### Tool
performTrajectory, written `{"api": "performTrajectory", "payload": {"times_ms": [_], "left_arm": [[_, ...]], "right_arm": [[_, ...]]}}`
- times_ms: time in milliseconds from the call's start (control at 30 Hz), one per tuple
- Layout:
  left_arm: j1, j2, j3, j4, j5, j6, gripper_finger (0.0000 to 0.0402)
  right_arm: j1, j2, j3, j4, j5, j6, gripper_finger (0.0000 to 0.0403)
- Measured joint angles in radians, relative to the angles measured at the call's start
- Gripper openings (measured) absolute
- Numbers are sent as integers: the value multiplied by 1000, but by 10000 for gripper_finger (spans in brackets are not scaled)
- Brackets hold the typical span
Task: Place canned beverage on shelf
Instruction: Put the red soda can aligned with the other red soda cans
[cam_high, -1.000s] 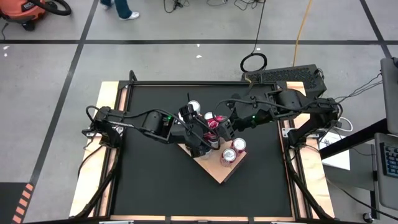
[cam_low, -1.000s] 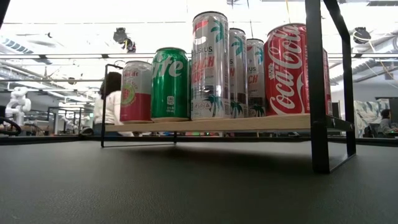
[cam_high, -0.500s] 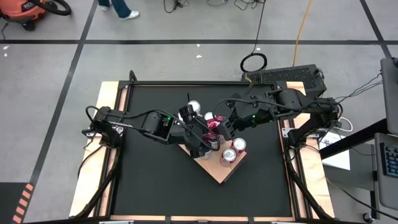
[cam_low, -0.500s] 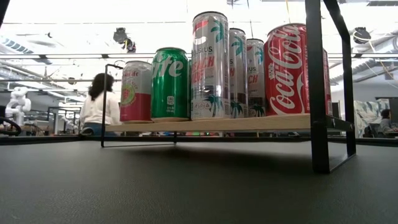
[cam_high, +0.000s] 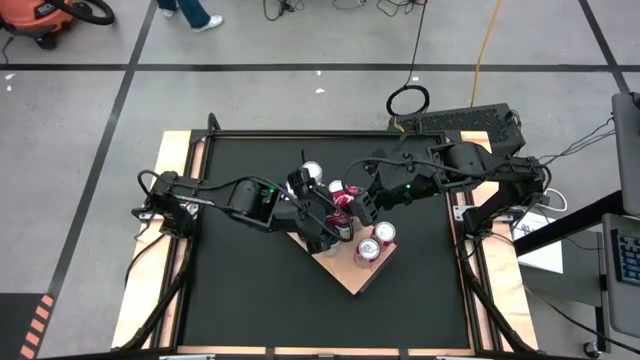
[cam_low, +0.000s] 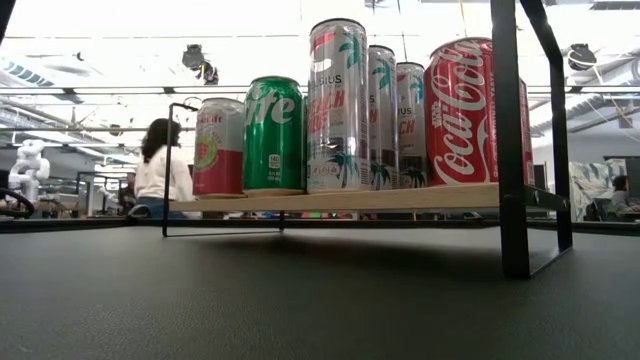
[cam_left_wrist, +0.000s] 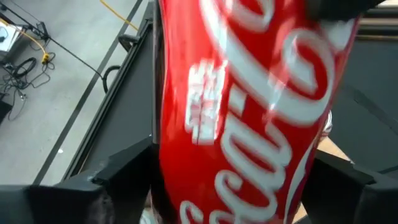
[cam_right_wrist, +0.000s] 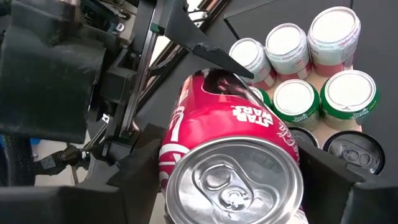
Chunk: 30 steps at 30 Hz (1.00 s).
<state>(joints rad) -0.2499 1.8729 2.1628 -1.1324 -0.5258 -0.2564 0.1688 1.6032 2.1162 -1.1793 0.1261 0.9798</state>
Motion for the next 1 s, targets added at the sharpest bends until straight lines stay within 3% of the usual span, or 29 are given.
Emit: {"api": "performTrajectory", "payload": {"times_ms": [200,500,1000], "left_arm": [[1,0,1,9,10,-29,394],[-20,-45,1,0,41,-148,397],[-82,-151,1,-92,13,-432,398]], "right_arm": [[0,-1,0,-11,-3,-5,280],[1,-43,-1,-44,-31,-18,279],[25,-84,-1,-127,-185,-100,279]]}}
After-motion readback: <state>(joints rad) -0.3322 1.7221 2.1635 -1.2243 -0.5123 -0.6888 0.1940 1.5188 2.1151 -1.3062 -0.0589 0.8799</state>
